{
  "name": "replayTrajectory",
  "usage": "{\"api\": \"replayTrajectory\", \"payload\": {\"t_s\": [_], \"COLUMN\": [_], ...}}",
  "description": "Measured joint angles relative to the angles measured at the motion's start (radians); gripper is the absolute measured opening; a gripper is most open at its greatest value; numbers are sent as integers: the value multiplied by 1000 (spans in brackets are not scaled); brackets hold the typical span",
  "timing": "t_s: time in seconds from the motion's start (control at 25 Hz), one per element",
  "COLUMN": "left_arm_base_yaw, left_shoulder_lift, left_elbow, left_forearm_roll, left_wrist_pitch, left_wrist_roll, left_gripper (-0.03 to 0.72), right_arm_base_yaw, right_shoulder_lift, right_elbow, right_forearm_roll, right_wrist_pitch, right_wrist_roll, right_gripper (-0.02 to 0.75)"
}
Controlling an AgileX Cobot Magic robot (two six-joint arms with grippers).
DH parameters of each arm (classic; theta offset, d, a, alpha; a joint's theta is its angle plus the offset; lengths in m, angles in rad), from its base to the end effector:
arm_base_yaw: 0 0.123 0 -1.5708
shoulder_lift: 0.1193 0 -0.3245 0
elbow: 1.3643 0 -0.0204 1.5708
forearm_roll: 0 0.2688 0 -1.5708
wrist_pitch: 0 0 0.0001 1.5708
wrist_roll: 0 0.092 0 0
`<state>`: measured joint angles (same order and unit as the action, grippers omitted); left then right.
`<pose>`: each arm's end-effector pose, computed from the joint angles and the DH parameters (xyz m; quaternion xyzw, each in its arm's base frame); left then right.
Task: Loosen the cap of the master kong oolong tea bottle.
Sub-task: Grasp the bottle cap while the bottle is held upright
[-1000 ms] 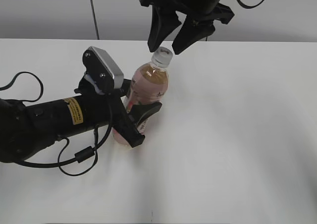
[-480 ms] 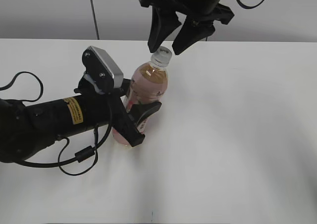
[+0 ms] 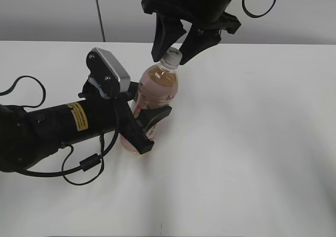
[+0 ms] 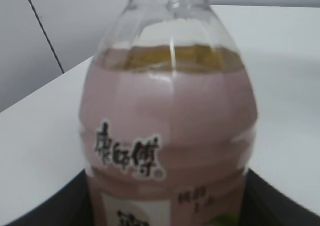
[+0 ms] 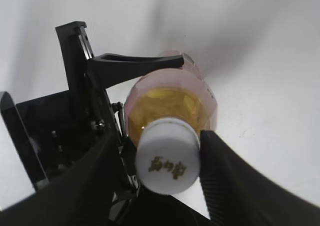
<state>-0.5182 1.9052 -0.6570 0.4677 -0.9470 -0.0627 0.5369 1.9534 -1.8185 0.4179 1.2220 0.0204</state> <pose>0.2879 -0.2029 0.1534 0.3887 0.6874 -0.2338 0.5673 0.3714 0.2619 0.3346 -0.2075 0.9455 0.2359 0.0851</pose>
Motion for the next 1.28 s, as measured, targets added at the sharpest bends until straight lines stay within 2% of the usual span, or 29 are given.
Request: {"api": "replayTrajectory", "payload": {"t_s": [0.12,0.24,0.48,0.76,1.28], "left_arm_base_yaw": [0,0,0,0,0], "left_shoulder_lift": [0,0,0,0,0], "left_elbow": [0,0,0,0,0], "left_forearm_roll": [0,-2,-3,-3,-3], "left_wrist_pitch": [0,-1,0,0,5], "left_wrist_roll": [0,0,1,1,5], "left_gripper": [398,398,398,398,398], "right_arm_base_yaw": [0,0,0,0,0], "right_shoulder_lift": [3,4,4,4,4], "right_elbow": [0,0,0,0,0], "right_forearm_roll": [1,-7,-9,-5,2], "right_wrist_pitch": [0,0,0,0,0], "right_wrist_roll": [-1,-10,-120,-428,-1211], "right_gripper": [373,286,278,278,278]}}
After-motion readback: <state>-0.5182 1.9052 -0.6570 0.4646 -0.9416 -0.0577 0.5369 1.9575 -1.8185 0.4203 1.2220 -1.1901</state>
